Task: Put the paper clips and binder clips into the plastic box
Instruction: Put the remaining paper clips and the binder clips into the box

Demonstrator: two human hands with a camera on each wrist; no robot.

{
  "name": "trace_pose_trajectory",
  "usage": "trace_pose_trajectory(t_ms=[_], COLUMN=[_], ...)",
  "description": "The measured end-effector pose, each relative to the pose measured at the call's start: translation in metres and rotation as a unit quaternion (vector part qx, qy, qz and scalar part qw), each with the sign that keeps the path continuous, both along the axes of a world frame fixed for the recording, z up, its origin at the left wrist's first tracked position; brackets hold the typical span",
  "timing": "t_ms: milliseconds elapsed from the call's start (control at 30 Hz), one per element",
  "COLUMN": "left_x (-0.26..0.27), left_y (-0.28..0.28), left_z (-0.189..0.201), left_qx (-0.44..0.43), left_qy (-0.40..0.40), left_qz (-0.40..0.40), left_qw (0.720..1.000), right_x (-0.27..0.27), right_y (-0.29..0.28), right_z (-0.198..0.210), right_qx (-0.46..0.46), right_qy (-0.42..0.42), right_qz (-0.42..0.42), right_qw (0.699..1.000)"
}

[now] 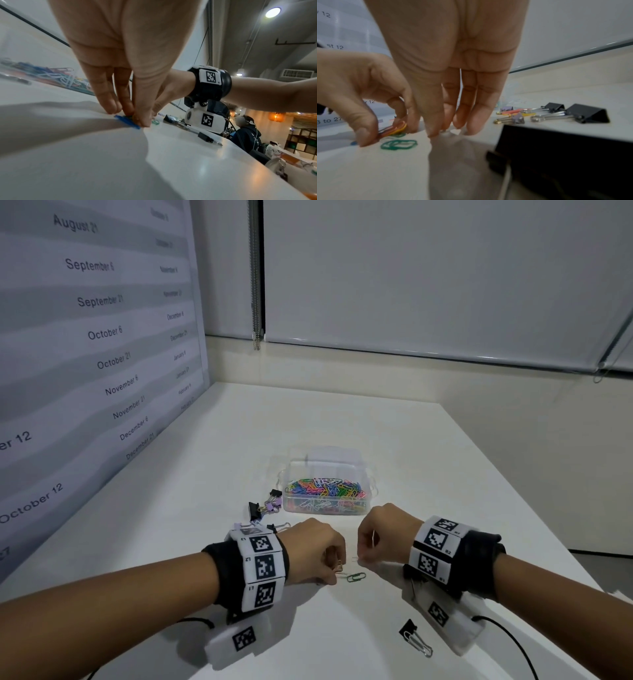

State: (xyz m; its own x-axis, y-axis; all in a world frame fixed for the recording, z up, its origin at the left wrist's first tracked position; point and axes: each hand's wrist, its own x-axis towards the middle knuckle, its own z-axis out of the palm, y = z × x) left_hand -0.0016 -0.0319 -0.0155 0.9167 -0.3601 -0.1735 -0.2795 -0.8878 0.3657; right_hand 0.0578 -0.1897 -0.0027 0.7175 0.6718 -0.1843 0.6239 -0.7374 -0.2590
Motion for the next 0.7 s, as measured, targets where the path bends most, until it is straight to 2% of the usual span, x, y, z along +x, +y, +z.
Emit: trace_pose_trajectory(t_ms=[233,433,533,600,700], left_x=[-0.002,-0.002,-0.002,-0.002,-0.004], left_y=[-0.004,-0.009,-0.010,-0.010,-0.011], left_z=[0.003,0.003,0.004,0.005,0.005], left_qx=[0.039,0.120,0.128,0.117,0.110], left_qy=[0.001,0.001,0.013,0.022,0.023], left_qz=[-0.005,-0.013,-0.007,-0.006,-0.008], left_qw=[0.999,0.993,0.992,0.993,0.994], right_x=[-0.017,-0.015,-0.016,-0.019,-0.023], right_y=[0.000,0.003,0.004,0.004,0.000], right_z=[0.003,0.004,0.007,0.007,0.000], right_qx=[-0.020,-0.038,-0.047,-0.063,-0.052], right_qy=[0.038,0.063,0.072,0.062,-0.006], right_qz=[-0.012,0.032,0.043,0.053,0.034], right_qw=[0.999,0.997,0.995,0.995,0.998])
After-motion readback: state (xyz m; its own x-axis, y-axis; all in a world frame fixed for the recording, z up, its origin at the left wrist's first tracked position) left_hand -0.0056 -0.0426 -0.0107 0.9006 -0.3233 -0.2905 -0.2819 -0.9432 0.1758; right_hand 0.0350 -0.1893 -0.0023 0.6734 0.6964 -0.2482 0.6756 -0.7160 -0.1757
